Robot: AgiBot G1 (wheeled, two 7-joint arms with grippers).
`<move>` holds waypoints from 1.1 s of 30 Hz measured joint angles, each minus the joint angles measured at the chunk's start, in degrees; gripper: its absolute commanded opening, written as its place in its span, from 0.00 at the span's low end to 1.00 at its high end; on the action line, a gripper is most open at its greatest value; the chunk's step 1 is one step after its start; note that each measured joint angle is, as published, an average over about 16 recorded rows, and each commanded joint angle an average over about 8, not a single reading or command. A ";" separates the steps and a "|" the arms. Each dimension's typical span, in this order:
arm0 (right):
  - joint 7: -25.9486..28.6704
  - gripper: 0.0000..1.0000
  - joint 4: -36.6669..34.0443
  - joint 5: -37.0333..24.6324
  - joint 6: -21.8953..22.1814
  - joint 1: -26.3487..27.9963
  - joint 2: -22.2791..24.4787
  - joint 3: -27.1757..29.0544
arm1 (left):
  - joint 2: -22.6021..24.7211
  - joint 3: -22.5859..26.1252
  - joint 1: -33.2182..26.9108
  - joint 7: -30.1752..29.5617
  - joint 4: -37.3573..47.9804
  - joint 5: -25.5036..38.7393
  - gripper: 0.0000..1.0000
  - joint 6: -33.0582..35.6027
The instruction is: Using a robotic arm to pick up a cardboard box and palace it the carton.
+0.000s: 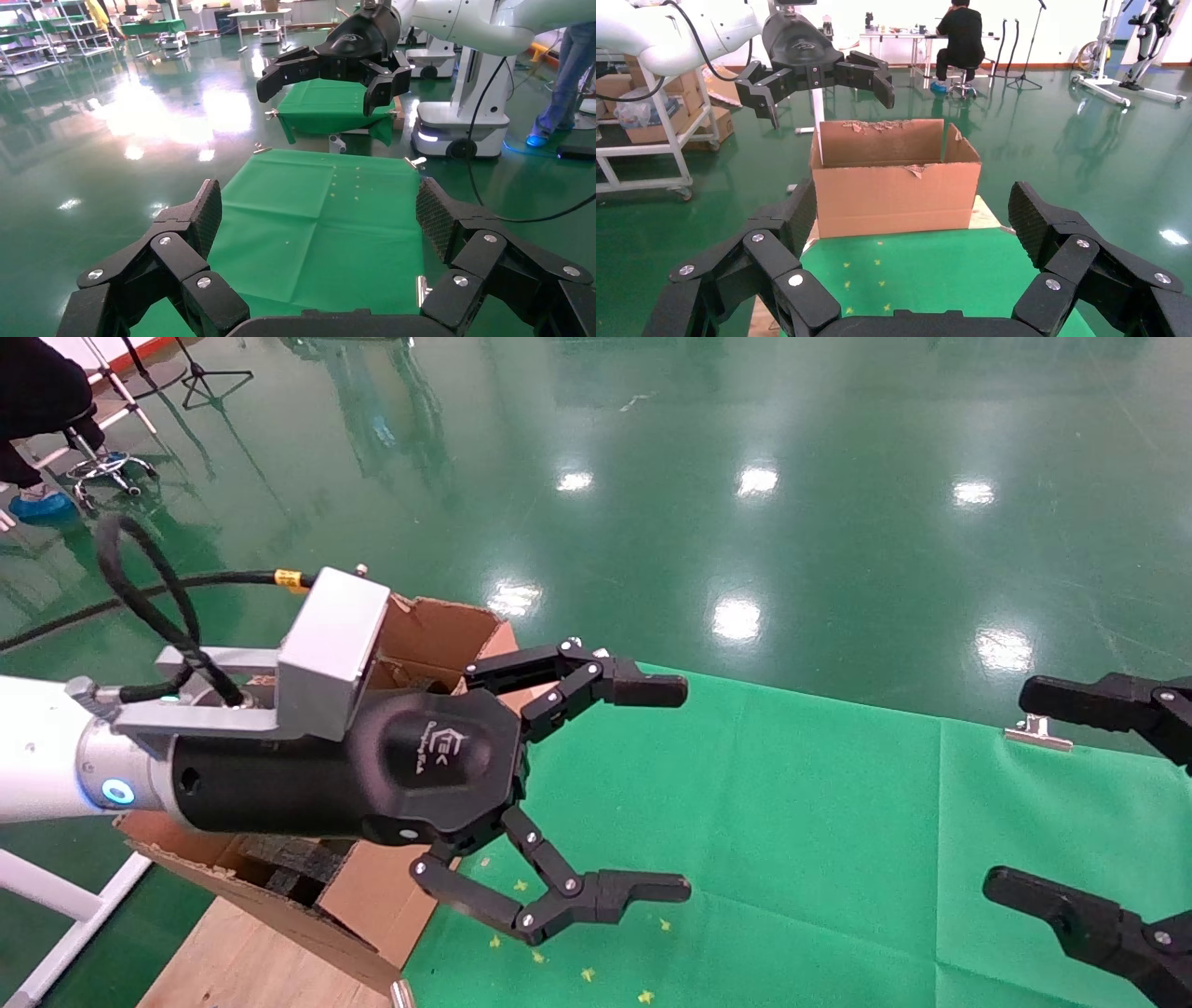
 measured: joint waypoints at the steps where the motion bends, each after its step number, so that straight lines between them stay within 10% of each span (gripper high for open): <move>1: 0.00 1.00 0.00 0.00 0.00 0.00 0.00 0.00 | 0.00 0.02 -0.03 -0.01 0.03 0.03 1.00 -0.01; 33: 0.00 1.00 0.00 0.00 0.00 0.00 0.00 0.00 | 0.00 0.29 -0.33 -0.09 0.35 0.28 1.00 -0.10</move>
